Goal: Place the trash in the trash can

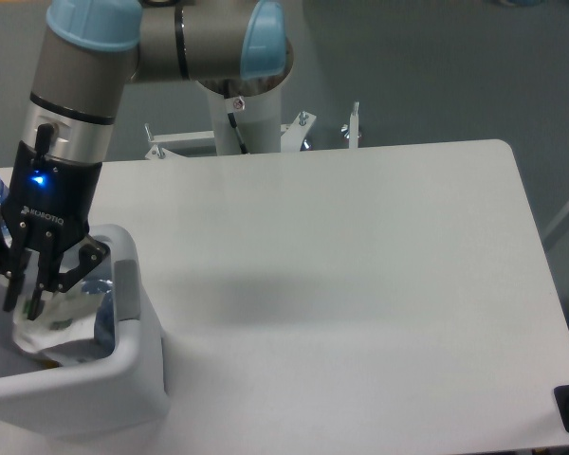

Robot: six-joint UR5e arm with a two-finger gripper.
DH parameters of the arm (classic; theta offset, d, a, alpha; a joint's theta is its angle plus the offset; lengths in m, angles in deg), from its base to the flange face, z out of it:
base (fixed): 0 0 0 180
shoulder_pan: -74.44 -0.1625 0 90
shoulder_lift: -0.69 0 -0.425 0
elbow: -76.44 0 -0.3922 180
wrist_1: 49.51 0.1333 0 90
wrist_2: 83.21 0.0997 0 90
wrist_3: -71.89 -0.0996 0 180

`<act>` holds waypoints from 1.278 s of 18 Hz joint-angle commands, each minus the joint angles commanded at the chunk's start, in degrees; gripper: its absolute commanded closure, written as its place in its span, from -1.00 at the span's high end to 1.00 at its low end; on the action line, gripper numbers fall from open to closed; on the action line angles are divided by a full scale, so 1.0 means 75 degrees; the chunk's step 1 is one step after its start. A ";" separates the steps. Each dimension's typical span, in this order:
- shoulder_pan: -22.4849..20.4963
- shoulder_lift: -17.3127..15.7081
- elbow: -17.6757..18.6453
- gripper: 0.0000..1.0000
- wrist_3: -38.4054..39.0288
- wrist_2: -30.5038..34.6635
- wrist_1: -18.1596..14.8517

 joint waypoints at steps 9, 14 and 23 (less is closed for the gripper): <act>-0.1534 0.0012 -0.0797 1.00 -0.0386 0.2234 -0.0094; -0.2062 0.0117 -0.1254 1.00 -0.2000 0.4005 -0.0735; -0.2812 -0.0714 -0.1078 1.00 -0.6257 0.4360 -0.4066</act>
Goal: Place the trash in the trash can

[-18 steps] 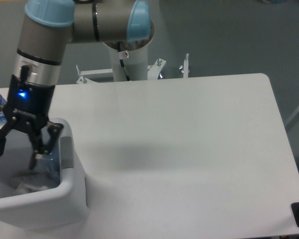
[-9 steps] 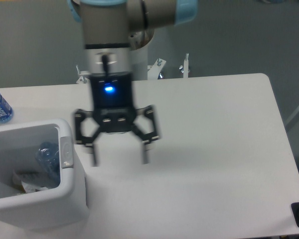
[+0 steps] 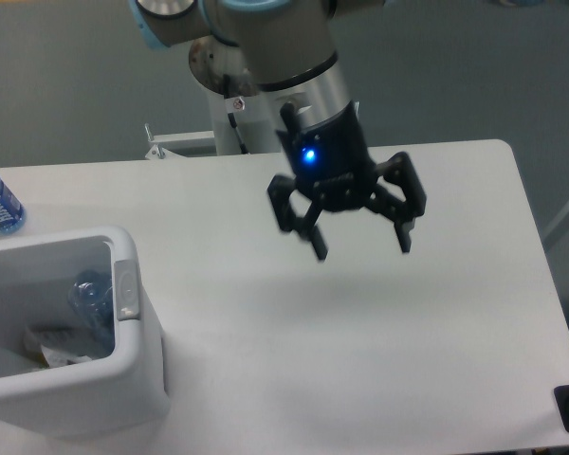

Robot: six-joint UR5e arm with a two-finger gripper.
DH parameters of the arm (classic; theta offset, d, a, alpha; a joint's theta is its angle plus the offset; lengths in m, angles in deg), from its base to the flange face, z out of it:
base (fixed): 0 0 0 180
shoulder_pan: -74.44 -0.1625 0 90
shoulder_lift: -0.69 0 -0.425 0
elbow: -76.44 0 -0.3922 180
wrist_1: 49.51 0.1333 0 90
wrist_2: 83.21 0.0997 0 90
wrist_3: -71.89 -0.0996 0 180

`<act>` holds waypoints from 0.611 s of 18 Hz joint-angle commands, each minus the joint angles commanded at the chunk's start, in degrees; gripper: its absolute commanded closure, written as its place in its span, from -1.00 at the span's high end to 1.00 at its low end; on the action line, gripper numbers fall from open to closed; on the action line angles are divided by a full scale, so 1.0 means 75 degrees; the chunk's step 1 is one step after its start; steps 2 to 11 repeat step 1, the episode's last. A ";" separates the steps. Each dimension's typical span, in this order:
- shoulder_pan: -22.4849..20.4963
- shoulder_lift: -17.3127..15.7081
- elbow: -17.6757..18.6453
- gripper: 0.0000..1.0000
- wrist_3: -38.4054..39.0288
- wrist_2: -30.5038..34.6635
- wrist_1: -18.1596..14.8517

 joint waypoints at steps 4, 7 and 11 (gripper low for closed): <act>-0.0071 -0.0024 0.0012 1.00 -0.0001 -0.0058 -0.0012; -0.0071 -0.0024 0.0012 1.00 -0.0001 -0.0058 -0.0012; -0.0071 -0.0024 0.0012 1.00 -0.0001 -0.0058 -0.0012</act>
